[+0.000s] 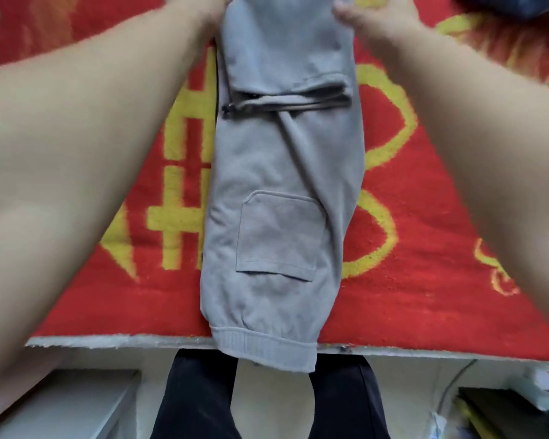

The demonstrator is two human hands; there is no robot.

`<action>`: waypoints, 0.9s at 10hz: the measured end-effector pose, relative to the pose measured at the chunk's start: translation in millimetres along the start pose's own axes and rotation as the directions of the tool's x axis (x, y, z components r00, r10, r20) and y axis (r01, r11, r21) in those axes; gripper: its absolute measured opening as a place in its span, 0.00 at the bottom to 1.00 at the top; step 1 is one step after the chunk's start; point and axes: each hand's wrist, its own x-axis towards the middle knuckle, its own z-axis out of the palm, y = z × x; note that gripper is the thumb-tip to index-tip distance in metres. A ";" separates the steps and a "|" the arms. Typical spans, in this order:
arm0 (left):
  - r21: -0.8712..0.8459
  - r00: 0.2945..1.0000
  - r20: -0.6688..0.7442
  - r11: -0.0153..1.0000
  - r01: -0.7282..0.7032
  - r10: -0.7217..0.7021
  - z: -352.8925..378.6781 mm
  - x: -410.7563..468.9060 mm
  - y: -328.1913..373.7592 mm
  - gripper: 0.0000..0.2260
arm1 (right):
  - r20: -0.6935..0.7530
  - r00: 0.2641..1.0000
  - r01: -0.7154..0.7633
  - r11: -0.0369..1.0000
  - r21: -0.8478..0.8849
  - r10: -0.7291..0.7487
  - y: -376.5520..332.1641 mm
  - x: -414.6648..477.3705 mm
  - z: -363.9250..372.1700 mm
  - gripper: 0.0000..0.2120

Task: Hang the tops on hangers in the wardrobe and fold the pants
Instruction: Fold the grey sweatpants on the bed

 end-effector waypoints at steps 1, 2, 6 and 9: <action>0.264 0.999 -0.047 0.965 -0.003 0.016 -9.0 -63.0 -21.2 0.29 | -0.047 0.993 -0.111 0.989 -0.098 0.107 30.8 -8.7 10.2 0.38; 0.228 0.998 0.025 0.972 0.053 -0.061 -2.6 -55.4 -59.1 0.28 | -0.126 0.985 -0.132 0.985 -0.108 0.118 54.9 -14.7 20.5 0.30; -0.067 0.992 0.125 0.998 -0.007 0.016 4.7 -21.0 -28.6 0.11 | -0.141 0.985 -0.115 0.986 -0.117 0.098 21.0 33.5 27.3 0.25; 0.009 0.951 0.291 0.994 0.107 -0.105 -0.6 -11.3 -24.2 0.18 | 0.052 0.946 -0.301 0.925 -0.232 0.321 11.6 45.0 9.5 0.37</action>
